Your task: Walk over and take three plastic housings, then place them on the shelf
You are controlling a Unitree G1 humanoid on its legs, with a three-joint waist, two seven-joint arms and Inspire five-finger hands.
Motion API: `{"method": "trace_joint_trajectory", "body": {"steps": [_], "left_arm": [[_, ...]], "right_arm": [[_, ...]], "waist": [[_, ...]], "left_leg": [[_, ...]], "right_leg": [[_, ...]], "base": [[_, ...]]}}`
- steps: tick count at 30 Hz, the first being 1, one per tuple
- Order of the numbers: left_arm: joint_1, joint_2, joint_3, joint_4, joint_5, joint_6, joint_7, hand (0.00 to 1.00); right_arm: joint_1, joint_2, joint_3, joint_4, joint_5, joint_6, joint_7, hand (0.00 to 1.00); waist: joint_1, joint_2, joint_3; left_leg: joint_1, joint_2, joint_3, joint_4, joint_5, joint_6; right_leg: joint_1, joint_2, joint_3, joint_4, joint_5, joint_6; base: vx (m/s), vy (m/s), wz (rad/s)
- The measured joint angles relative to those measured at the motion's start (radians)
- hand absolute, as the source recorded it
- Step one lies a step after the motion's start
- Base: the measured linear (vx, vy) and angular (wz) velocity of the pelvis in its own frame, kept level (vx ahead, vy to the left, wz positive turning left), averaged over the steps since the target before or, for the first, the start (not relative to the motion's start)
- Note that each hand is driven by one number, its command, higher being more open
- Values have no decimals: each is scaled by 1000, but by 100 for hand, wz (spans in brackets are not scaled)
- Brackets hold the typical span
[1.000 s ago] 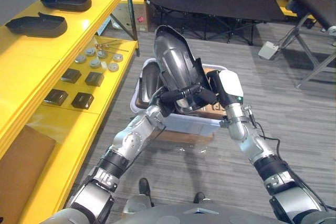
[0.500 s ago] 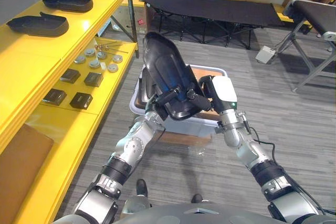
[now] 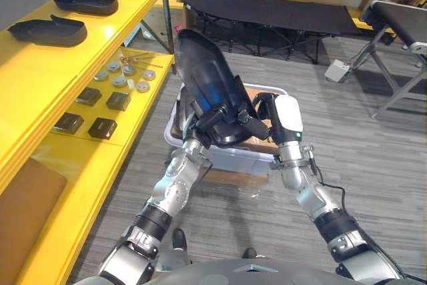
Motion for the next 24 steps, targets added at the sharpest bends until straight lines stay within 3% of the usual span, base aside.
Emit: {"method": "trace_joint_trajectory", "body": {"steps": [5, 9, 15, 20, 24], "left_arm": [[22, -56, 81, -149, 242, -86, 118, 0], [32, -80, 129, -190, 423, -119, 191, 0], [104, -79, 188, -249, 769, -108, 319, 0], [169, -64, 221, -306, 896, -108, 346, 0], [267, -58, 257, -345, 836, -151, 290, 0]], "right_arm": [[59, 55, 10, -126, 146, -55, 30, 100], [73, 75, 4, -196, 257, -81, 75, 100], [150, 134, -65, -278, 669, -93, 285, 100], [249, 166, -155, -351, 887, -71, 382, 100], [347, 206, -307, -363, 970, 28, 422, 100]], "waist": [[-5, 2, -1], [-8, 13, -9], [-7, 32, -21], [-11, 40, -29], [-33, 46, -40]], "left_leg": [[15, -2, 14, 0, -2, -3], [15, -2, 14, 0, -3, -4], [13, -2, 16, 0, -6, -8], [11, -1, 24, 0, -8, -11], [3, 0, 43, 0, -13, -12]], "right_leg": [[-3, 6, 12, 18, -8, -11], [-6, 7, 13, 17, -12, -14], [-11, 7, 15, 17, -12, -14], [-18, 6, 22, 16, -12, -14], [-40, 6, 41, 15, -15, -10]], "base": [[0, 0, -9], [0, 0, 0], [0, 0, 0], [9, 11, -4], [16, 12, -13]]}}
